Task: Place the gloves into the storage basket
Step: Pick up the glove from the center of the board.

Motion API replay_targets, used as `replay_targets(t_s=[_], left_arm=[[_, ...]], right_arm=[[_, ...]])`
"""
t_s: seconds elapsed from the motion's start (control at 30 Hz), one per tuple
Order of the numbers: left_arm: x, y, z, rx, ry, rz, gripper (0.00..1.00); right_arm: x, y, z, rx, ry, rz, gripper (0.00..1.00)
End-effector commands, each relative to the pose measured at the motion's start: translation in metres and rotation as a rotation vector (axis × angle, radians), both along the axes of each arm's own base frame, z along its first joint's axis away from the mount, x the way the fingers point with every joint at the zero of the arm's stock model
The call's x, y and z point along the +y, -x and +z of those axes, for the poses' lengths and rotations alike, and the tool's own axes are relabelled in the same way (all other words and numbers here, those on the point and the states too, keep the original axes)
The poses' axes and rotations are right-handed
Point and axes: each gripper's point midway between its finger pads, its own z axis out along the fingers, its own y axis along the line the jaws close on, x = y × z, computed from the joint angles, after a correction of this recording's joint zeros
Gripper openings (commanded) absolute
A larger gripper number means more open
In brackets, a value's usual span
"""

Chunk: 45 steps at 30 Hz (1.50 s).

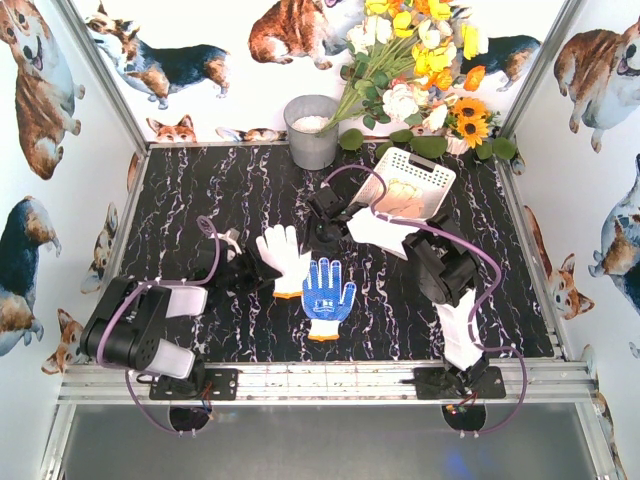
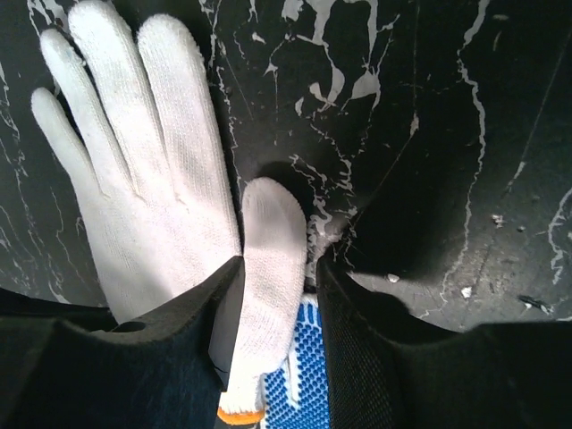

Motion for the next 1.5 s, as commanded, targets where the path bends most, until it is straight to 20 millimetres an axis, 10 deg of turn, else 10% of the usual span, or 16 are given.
replay_targets(t_s=[0.0, 0.33, 0.47, 0.6, 0.9, 1.27, 1.47], left_arm=[[-0.002, 0.0, -0.007, 0.011, -0.004, -0.014, 0.34], [-0.003, -0.005, 0.002, -0.006, 0.013, 0.014, 0.13], [-0.003, -0.012, 0.02, -0.037, 0.034, 0.037, 0.03], [-0.003, -0.015, 0.037, -0.06, 0.048, 0.054, 0.0], [-0.024, -0.019, 0.064, -0.079, 0.128, 0.035, 0.0], [-0.099, -0.013, 0.067, -0.047, 0.208, -0.061, 0.0], [-0.109, 0.001, 0.055, -0.014, 0.182, -0.075, 0.0]], right_arm=[[0.013, -0.006, 0.002, 0.0, -0.035, 0.022, 0.4], [0.044, 0.014, 0.006, 0.089, -0.217, 0.058, 0.22], [0.056, 0.011, 0.029, 0.066, -0.278, 0.091, 0.0], [0.057, 0.007, 0.058, 0.014, -0.302, 0.113, 0.0], [0.012, 0.004, 0.092, -0.059, -0.231, 0.086, 0.0], [-0.069, 0.022, 0.08, 0.002, -0.069, 0.043, 0.0], [-0.091, 0.041, 0.079, 0.013, -0.028, 0.04, 0.0]])
